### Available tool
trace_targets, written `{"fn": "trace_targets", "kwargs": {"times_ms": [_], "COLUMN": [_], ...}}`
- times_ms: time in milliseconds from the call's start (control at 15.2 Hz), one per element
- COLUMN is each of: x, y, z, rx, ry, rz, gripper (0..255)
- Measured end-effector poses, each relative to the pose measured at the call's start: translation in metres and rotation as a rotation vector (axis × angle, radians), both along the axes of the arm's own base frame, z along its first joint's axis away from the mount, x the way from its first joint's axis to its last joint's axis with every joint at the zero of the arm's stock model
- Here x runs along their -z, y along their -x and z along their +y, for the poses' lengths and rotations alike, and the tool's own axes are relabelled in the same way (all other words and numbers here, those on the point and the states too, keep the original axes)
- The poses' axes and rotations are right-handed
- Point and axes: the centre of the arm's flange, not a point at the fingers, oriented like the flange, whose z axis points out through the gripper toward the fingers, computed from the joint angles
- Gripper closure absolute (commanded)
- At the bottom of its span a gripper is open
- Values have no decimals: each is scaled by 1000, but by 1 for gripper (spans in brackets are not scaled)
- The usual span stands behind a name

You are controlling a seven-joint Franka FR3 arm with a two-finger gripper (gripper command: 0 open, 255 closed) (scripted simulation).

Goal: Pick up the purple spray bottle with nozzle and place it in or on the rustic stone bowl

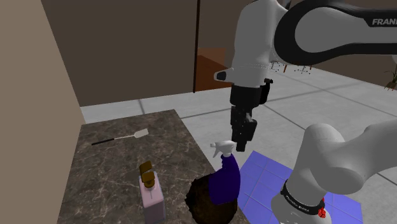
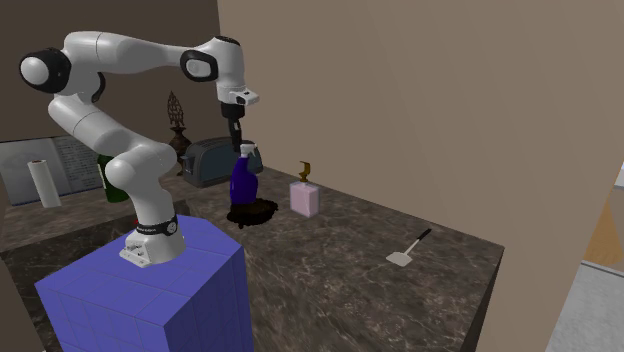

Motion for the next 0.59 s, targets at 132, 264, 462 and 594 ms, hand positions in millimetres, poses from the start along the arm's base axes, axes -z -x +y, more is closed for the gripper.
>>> {"fn": "trace_targets", "kwargs": {"times_ms": [132,264,462,594], "x": [0,0,-16,-41], "y": [0,0,-3,-7], "z": [0,0,-2,-6], "rx": [0,0,0,0], "ry": [0,0,0,-1], "rz": [0,0,0,-1], "gripper": [0,0,0,0]}}
